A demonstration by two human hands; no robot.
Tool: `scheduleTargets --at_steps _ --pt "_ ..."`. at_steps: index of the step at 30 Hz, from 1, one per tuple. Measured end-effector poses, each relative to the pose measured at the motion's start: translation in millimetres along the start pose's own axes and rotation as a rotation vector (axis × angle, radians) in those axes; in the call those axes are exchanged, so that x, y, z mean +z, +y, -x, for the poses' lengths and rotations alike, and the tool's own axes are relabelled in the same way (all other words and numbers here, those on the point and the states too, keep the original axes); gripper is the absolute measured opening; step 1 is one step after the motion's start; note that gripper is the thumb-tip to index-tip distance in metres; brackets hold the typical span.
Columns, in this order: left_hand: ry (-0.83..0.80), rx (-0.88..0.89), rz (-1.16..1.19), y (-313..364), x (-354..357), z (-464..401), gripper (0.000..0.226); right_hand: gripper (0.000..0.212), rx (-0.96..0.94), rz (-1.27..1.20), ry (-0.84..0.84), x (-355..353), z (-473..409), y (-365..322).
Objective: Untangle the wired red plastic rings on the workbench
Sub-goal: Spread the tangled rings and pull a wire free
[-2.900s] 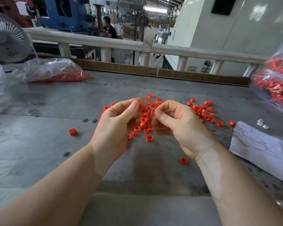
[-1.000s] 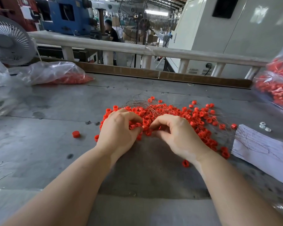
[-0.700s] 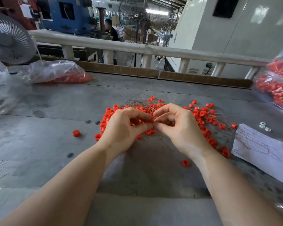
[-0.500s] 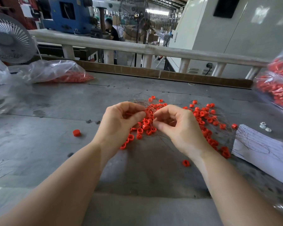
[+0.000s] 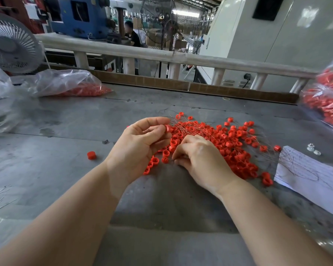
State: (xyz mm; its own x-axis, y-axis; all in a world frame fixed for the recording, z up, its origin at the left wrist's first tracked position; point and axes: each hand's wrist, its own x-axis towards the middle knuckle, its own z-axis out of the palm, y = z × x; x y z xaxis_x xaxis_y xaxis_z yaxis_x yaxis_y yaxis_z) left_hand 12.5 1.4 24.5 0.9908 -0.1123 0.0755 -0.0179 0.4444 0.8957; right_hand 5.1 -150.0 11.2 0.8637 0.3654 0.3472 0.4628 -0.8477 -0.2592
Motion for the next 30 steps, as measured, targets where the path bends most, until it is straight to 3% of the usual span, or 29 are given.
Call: scheduleTargets --at_steps 6,19,25,30 --pt "-0.02 -0.06 0.106 1.1 2.6 0.9 0.016 0.003 0.017 0.076 -0.003 1.1 0.6 1.8" --pt "-0.001 -0.085 0.229 3.8 4.6 0.6 0.013 0.007 0.121 -0.343 0.425 -18.1 -0.4 8.3" --pt "-0.026 -0.108 0.265 4.6 4.9 1.2 0.014 0.012 0.12 -0.44 0.476 -21.2 0.0 6.4" --pt "-0.033 -0.127 0.265 3.6 5.5 1.0 0.028 0.013 0.104 -0.426 0.476 -21.8 0.1 3.6"
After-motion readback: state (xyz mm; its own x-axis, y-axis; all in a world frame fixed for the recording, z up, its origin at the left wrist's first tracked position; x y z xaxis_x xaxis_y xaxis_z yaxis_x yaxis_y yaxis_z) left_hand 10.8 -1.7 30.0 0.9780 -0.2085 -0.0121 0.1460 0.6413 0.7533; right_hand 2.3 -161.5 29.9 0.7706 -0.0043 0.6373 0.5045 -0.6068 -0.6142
